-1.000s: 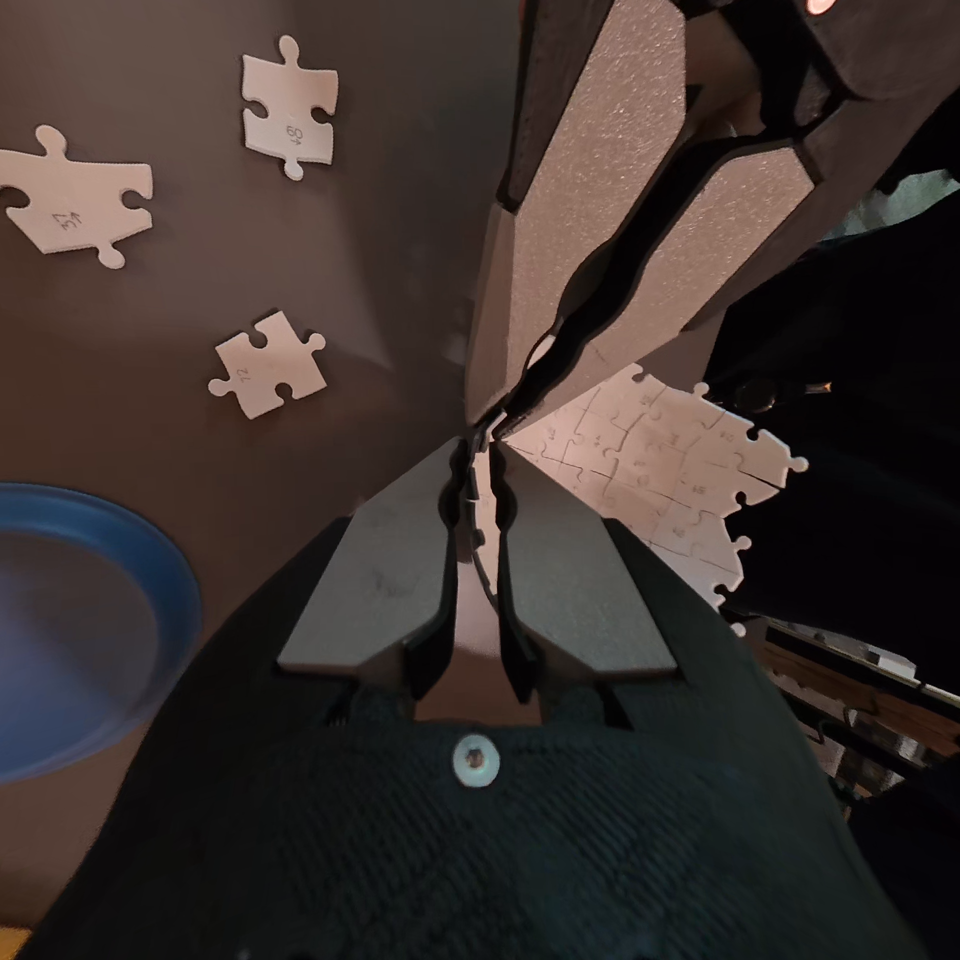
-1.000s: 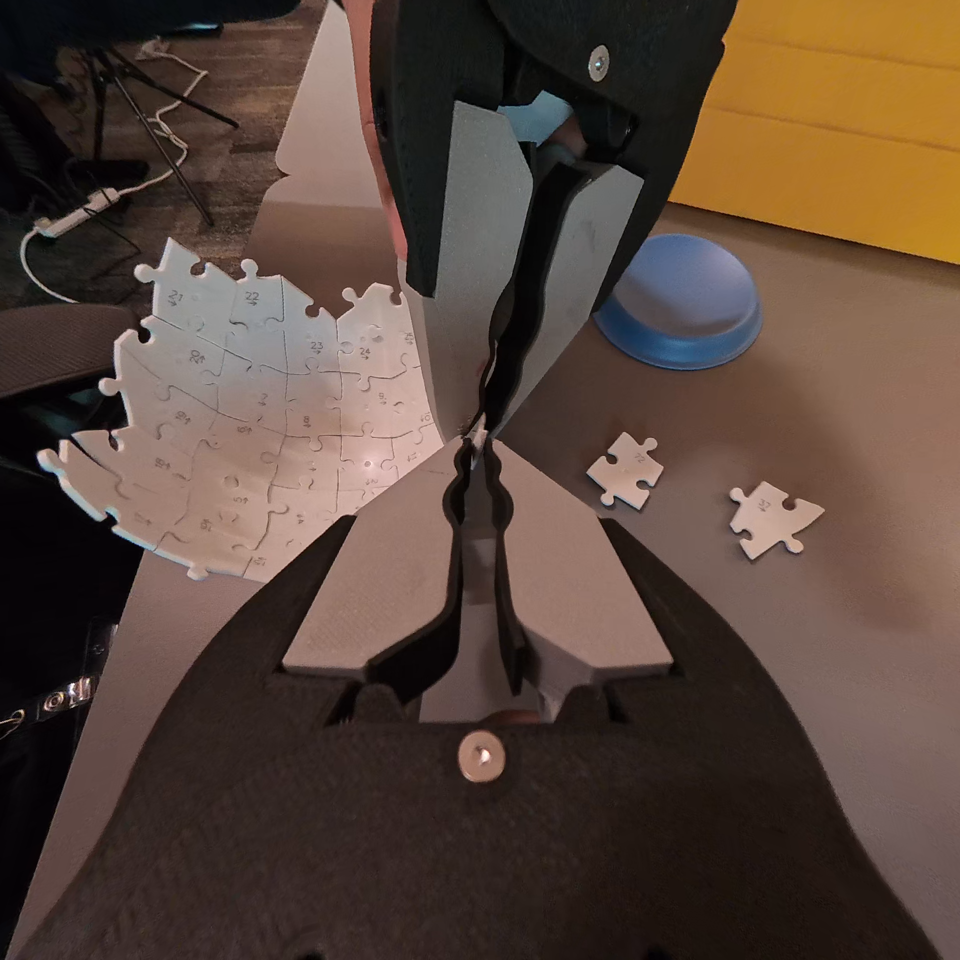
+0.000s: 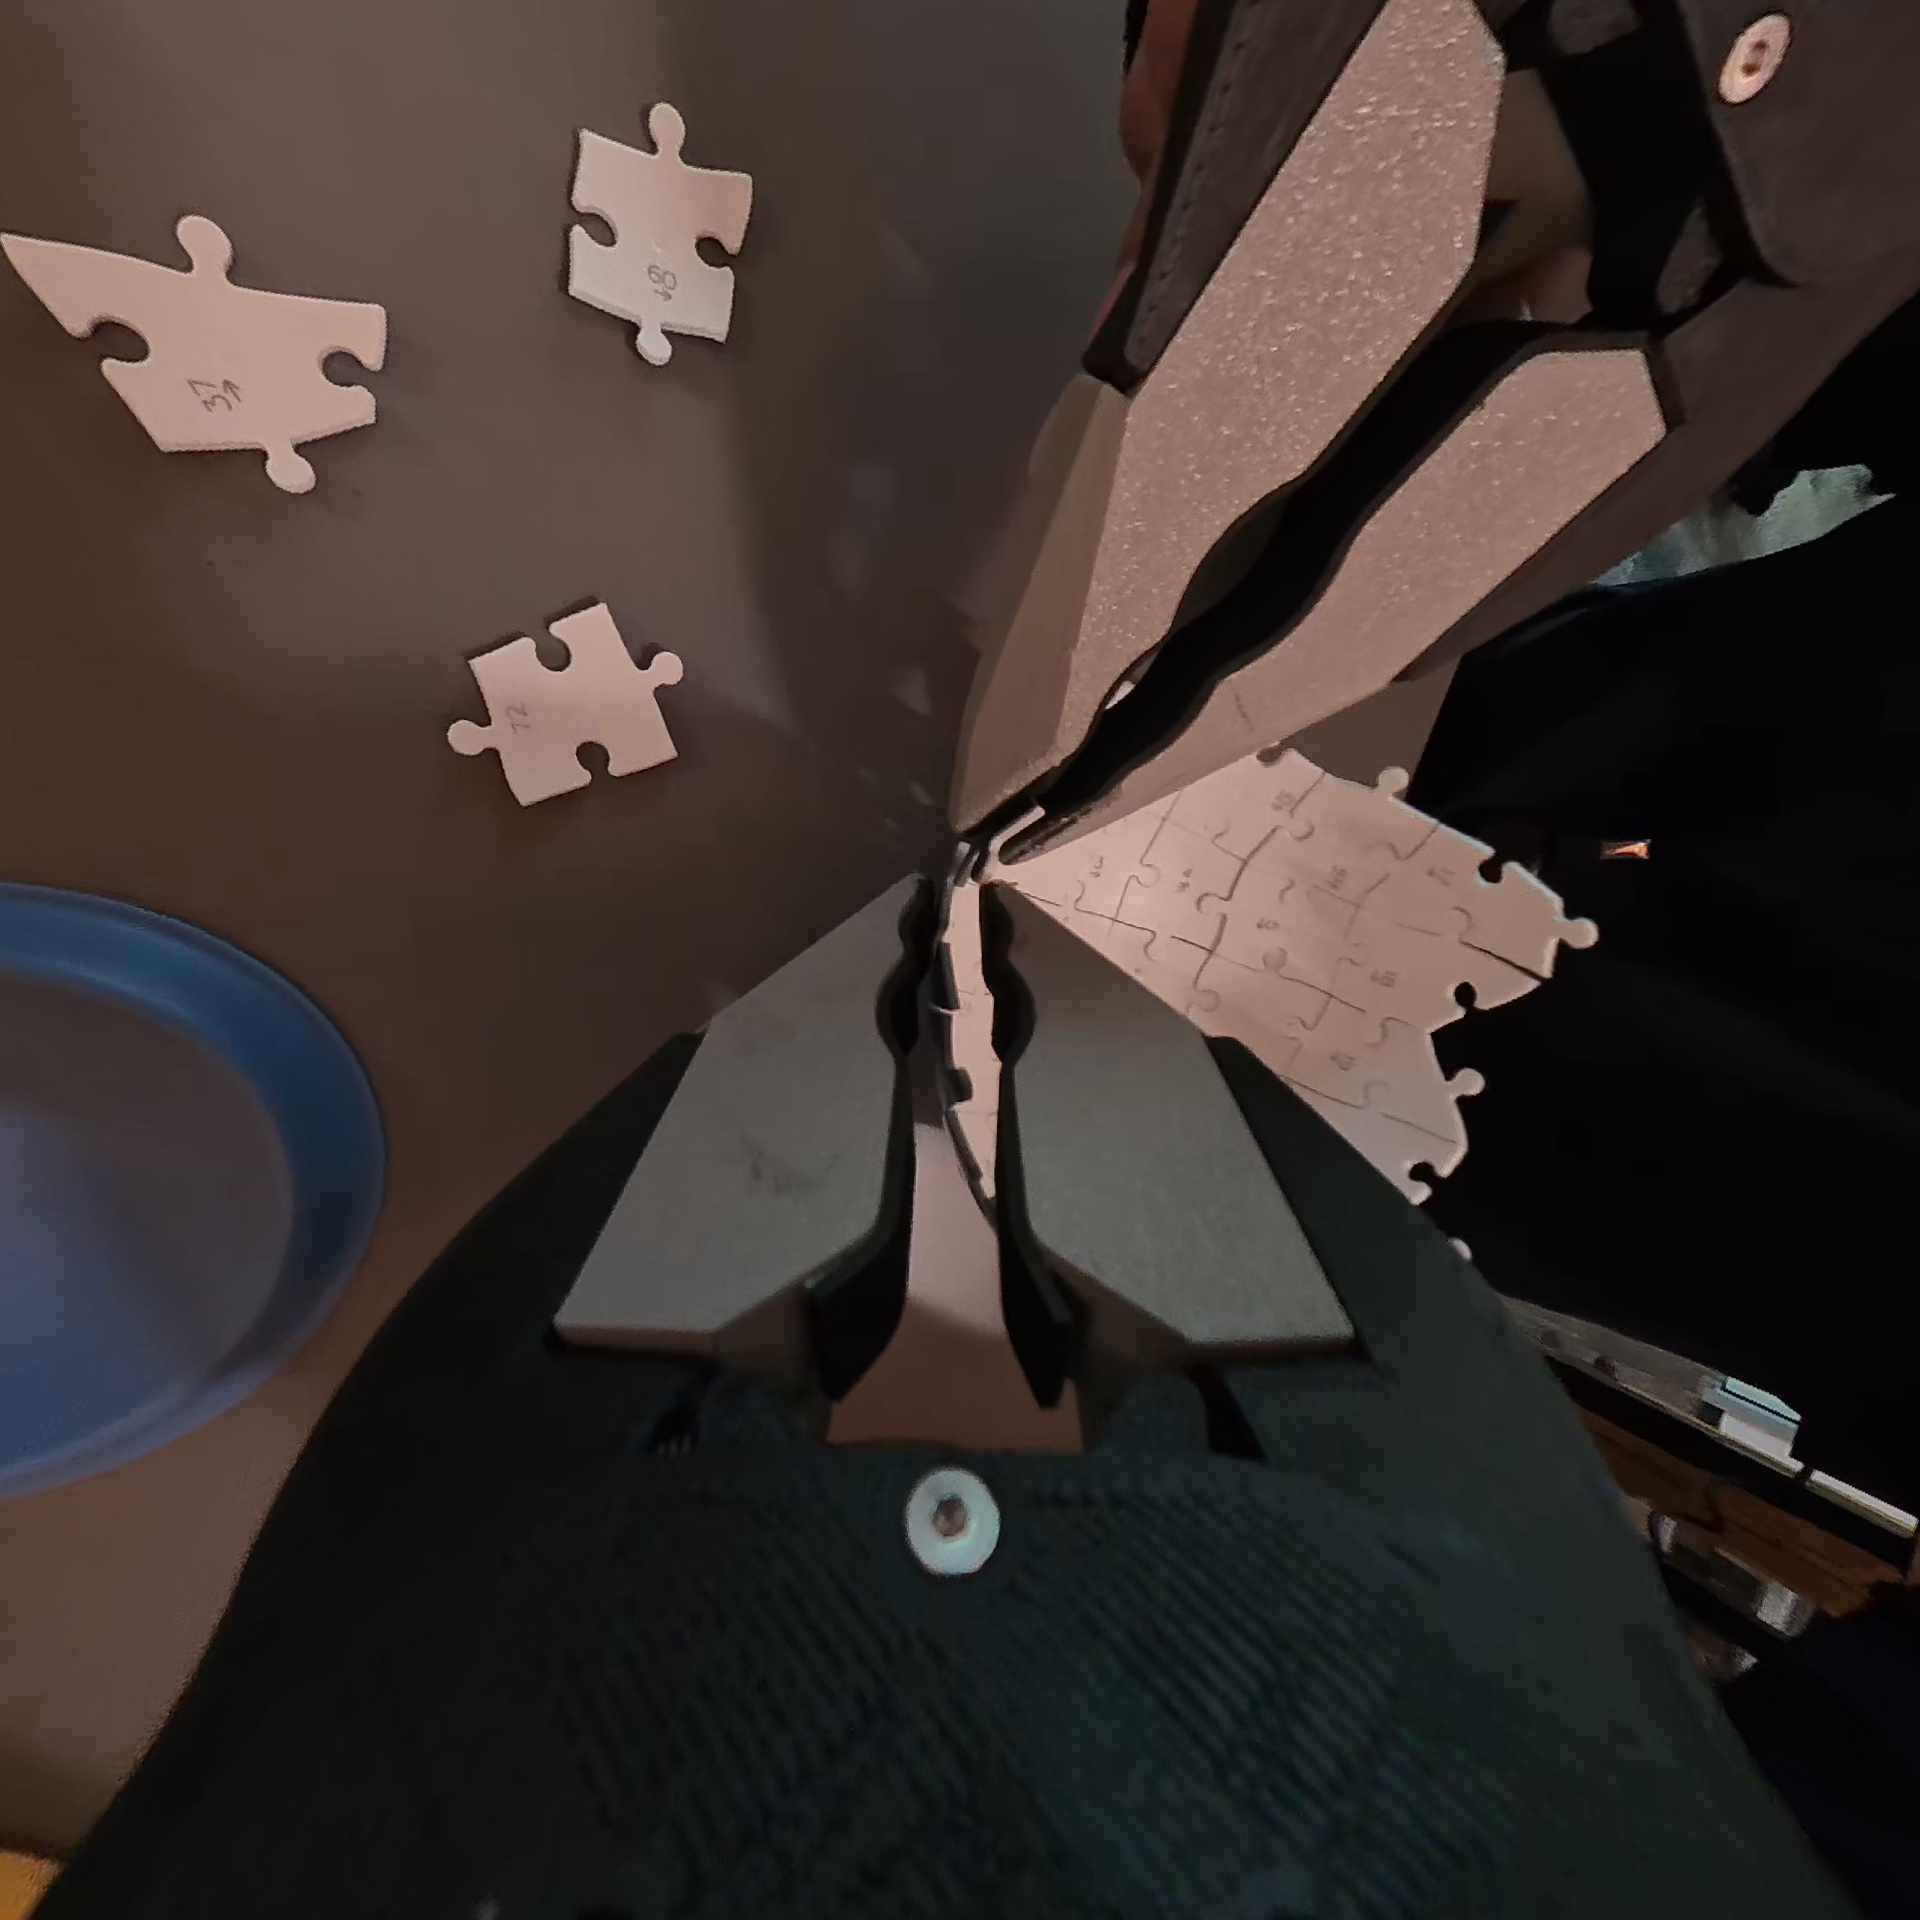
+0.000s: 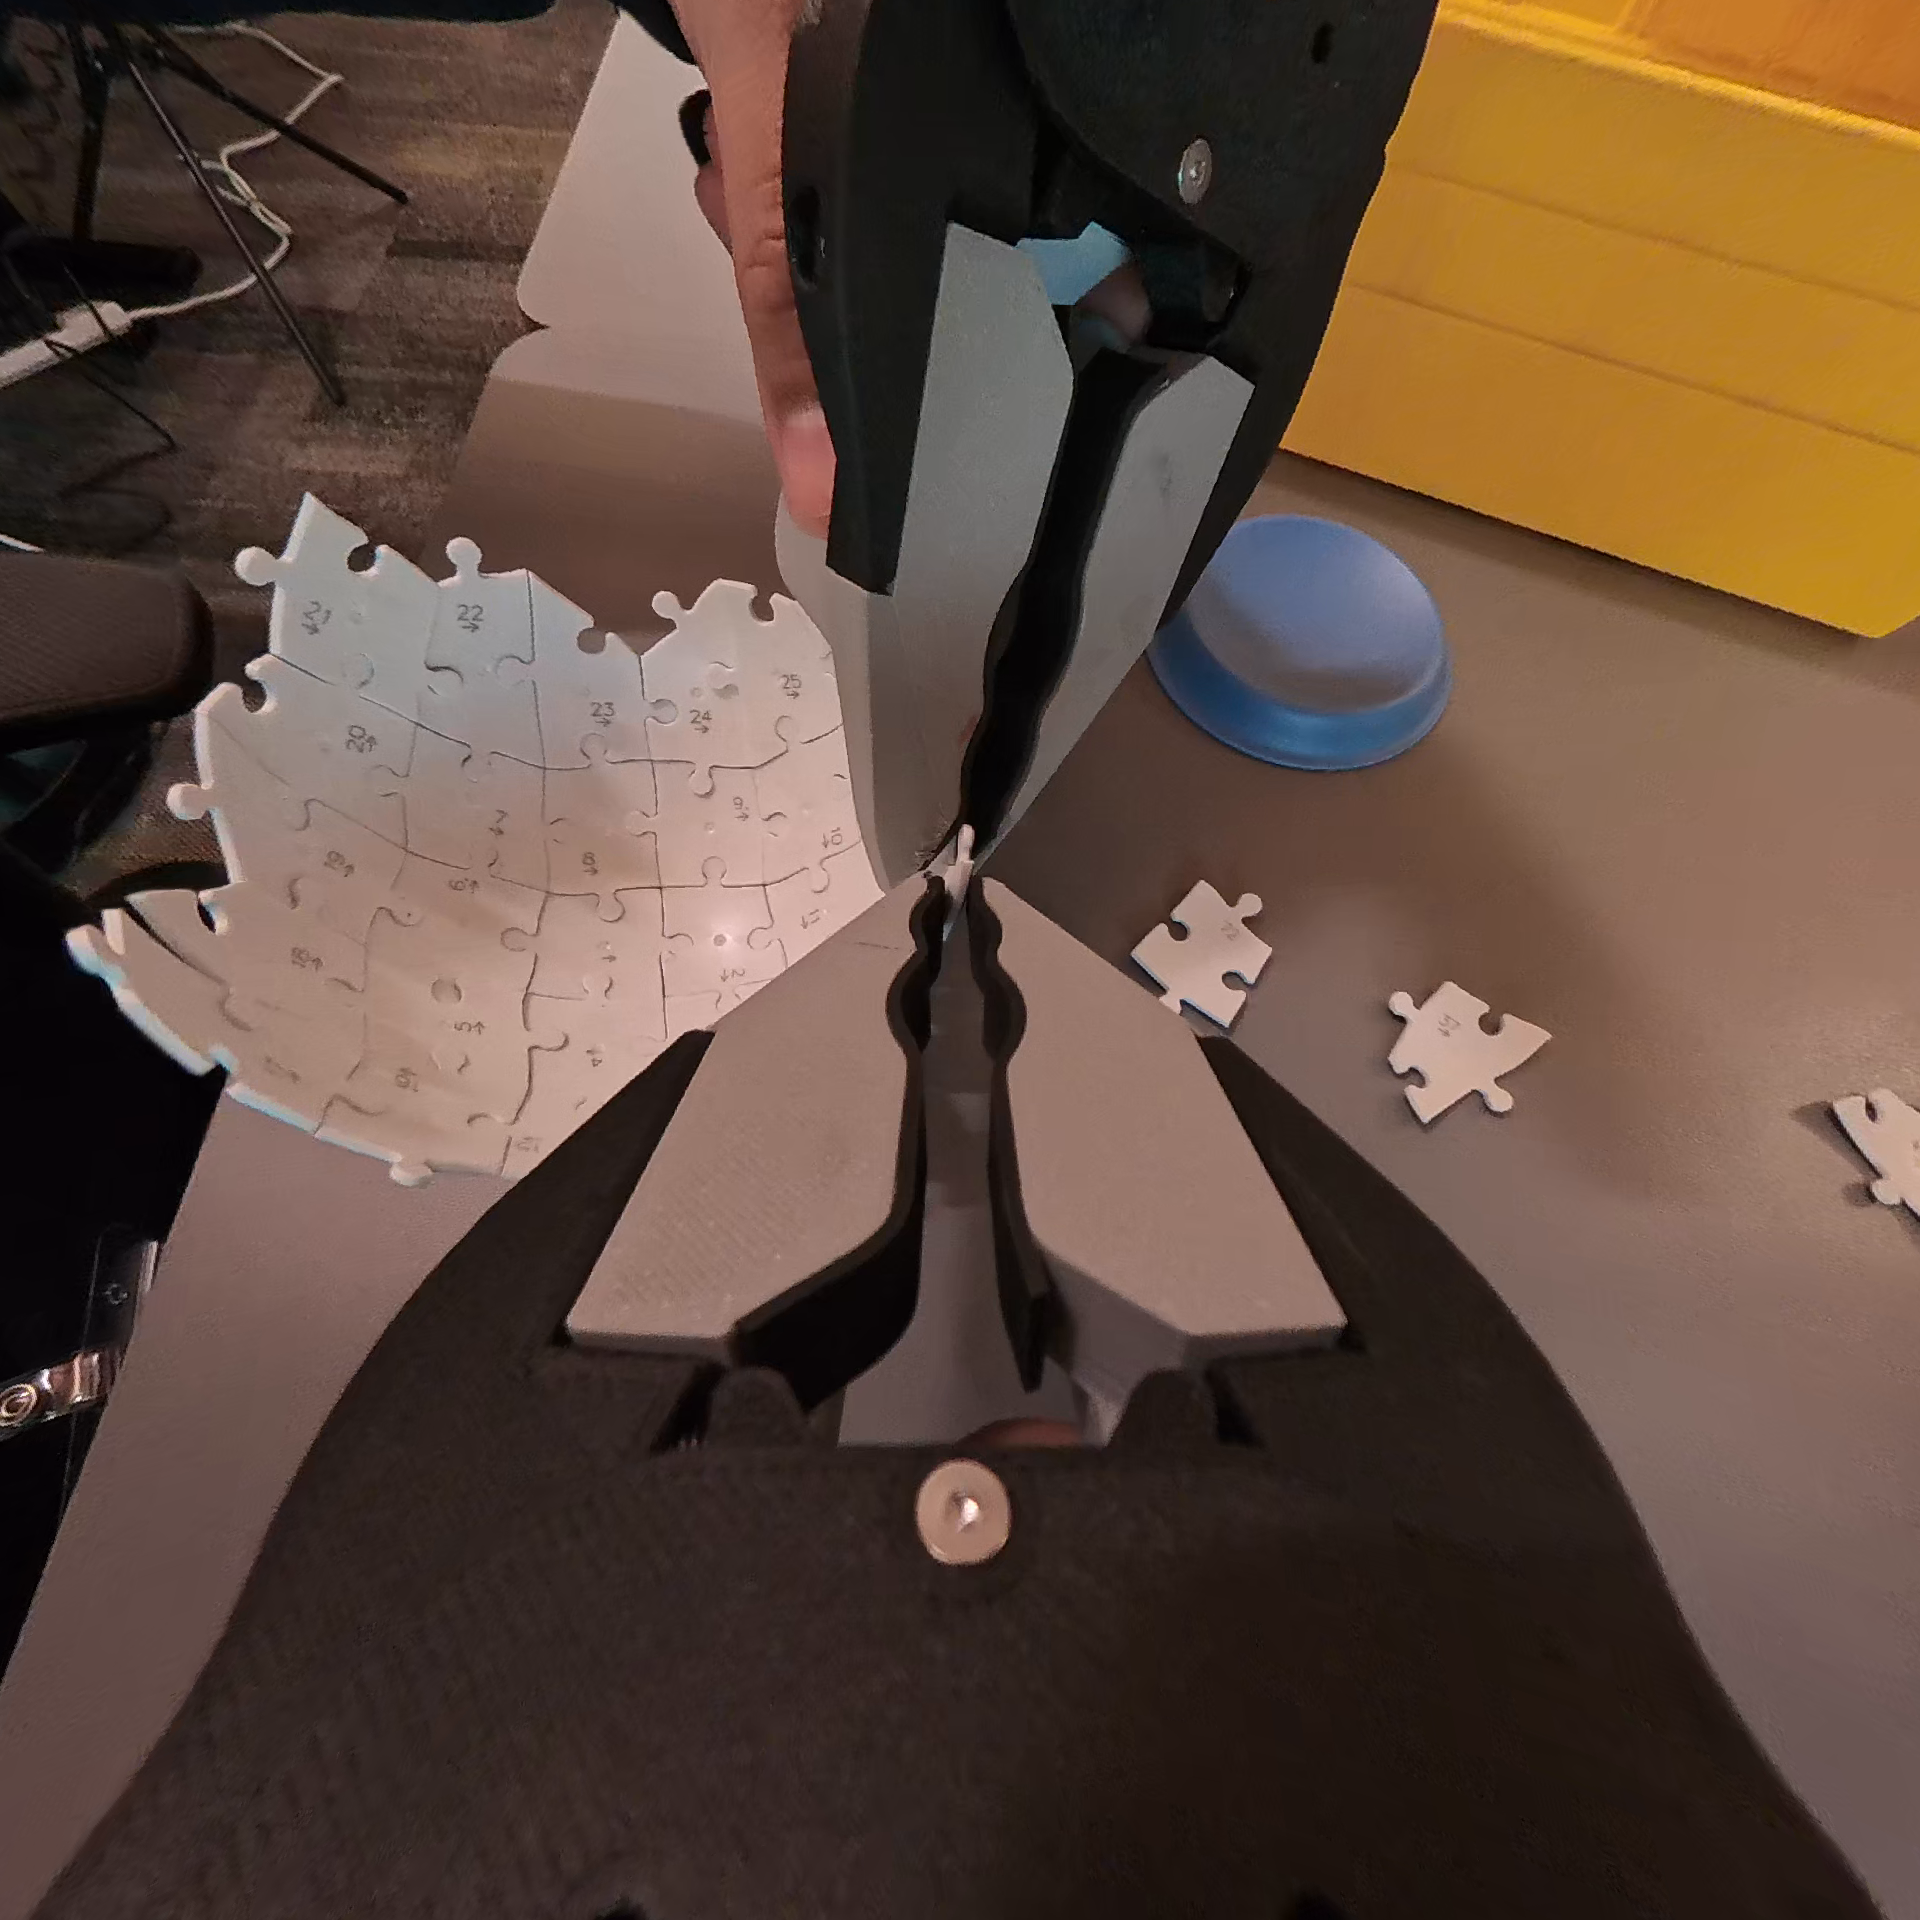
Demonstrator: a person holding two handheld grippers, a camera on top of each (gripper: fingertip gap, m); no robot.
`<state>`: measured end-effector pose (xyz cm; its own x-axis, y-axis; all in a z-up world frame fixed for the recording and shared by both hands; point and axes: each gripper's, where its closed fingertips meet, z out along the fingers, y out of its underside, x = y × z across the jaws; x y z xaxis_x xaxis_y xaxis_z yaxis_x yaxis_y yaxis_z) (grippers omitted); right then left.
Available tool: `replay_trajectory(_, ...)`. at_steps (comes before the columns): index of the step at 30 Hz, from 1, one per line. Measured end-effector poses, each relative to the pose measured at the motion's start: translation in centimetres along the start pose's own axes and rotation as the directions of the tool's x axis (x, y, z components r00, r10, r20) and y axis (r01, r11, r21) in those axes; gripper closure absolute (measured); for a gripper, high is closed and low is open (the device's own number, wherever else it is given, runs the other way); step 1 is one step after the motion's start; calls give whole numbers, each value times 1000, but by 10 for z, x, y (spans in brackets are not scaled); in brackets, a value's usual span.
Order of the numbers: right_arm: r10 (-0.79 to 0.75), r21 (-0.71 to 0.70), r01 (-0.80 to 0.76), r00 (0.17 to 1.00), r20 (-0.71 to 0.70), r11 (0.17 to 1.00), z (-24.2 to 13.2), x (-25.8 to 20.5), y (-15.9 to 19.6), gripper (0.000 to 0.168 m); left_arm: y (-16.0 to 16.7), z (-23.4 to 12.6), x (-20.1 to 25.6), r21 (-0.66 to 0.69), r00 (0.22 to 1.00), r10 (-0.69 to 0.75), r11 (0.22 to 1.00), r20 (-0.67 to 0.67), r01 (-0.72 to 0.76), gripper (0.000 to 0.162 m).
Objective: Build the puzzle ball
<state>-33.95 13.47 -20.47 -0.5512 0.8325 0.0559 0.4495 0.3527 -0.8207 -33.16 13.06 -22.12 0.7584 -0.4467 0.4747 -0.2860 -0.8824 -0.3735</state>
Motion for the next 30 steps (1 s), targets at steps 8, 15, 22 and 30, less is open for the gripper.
replay_trajectory(8, 5, 9, -5, 1000, 0, 1000, -1, 1, -1, 167, -2, -1, 2, 40, 996, -82, 996, -44, 84, 156)
replay_trajectory(15, 3, 18, -3, 1000, -3, 1000, -2, 3, -1, 166, -5, -1, -1, 61, 996, -83, 995, -16, 84, 160)
replay_trajectory(22, 24, 2, -24, 1000, 11, 1000, -2, 3, 1, 165, -5, 0, -2, 79, 997, -77, 994, 17, 75, 160)
replay_trajectory(30, 147, -35, -144, 983, 106, 989, -3, -2, 5, 163, -5, -1, 1, 96, 997, -64, 994, 30, 61, 160)
